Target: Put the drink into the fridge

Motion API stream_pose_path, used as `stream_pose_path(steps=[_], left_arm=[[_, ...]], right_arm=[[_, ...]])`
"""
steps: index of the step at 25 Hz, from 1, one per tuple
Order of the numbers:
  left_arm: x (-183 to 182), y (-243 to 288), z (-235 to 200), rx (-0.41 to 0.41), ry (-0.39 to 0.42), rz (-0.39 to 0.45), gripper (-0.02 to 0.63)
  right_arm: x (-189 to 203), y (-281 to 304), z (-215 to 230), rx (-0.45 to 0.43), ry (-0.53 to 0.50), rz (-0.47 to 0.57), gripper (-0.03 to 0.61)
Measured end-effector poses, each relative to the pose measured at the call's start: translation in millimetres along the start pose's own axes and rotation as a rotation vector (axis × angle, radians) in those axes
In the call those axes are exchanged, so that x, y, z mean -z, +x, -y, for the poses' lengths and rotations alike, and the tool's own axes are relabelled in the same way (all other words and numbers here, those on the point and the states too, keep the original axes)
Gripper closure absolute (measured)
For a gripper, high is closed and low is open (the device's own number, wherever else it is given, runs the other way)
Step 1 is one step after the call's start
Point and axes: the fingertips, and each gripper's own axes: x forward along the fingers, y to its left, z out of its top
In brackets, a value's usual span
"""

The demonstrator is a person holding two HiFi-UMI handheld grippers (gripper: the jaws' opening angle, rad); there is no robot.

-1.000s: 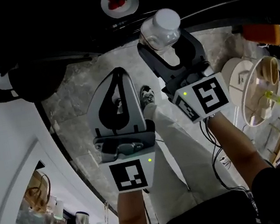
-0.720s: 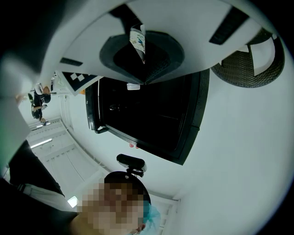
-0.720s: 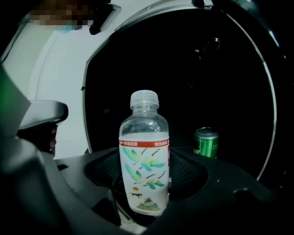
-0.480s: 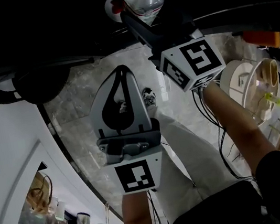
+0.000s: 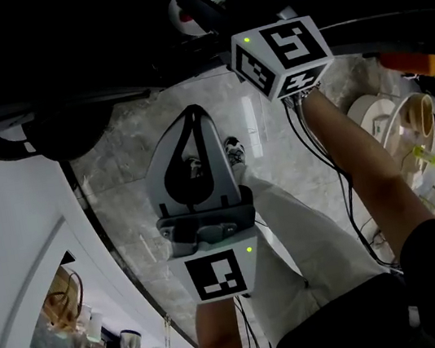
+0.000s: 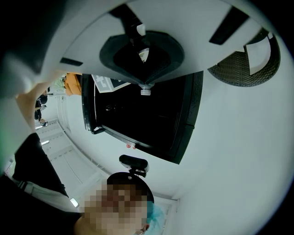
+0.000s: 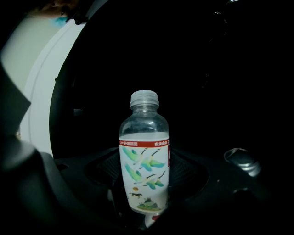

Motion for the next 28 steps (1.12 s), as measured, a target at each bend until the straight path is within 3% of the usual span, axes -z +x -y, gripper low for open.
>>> stream_pose_path(steps=[24,28], left_arm=[[17,-9,4,-0.008,-0.007,-0.033,0.604],[22,-10,9,-0.001,-0.006,-0.045,0.604]], right_arm=[[24,13,3,0.008,-0.017,0.006,0.270],[31,16,3,-0.008,-0.020,-0.033,0.270]])
